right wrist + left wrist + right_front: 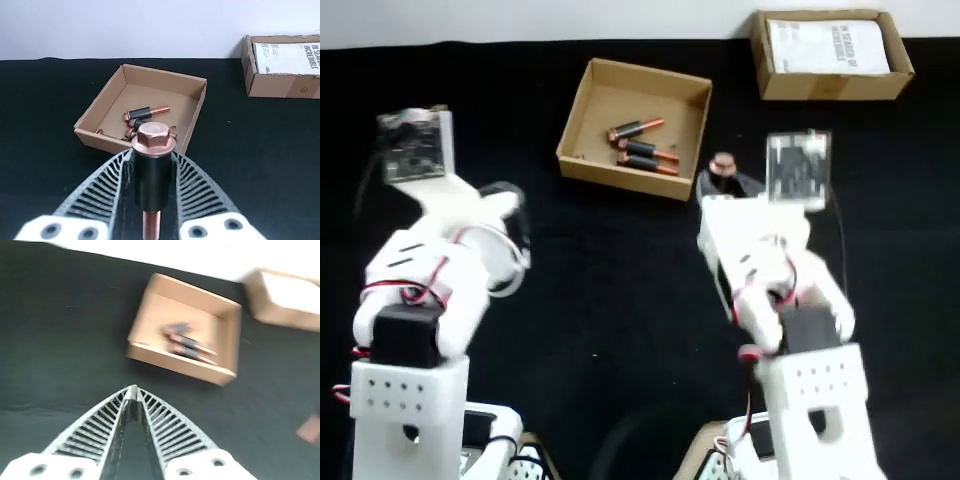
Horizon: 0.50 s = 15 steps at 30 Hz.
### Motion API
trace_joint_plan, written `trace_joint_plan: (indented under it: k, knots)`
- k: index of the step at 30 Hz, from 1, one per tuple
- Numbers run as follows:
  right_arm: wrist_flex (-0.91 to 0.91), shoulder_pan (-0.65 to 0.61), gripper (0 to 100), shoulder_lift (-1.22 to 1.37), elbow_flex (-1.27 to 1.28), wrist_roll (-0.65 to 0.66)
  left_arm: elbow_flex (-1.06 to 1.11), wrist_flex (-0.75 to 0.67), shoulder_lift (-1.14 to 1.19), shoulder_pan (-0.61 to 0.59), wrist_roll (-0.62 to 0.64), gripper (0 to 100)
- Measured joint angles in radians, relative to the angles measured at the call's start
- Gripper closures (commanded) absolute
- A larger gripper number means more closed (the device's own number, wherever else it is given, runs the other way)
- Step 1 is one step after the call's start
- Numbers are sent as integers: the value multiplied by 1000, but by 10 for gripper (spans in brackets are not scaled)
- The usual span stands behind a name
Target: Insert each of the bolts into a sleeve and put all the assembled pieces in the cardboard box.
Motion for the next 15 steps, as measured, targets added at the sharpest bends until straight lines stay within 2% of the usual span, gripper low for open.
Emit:
trace_joint_plan:
  k: [3,6,15]
  knots:
    - [37,0,992,216,-232,91,140,-127,2,-84,0,991]
    - [91,0,992,454,-494,213,287,-249,2,-114,0,991]
    - [278,-18,992,1120,-1227,666,717,-615,2,-192,0,991]
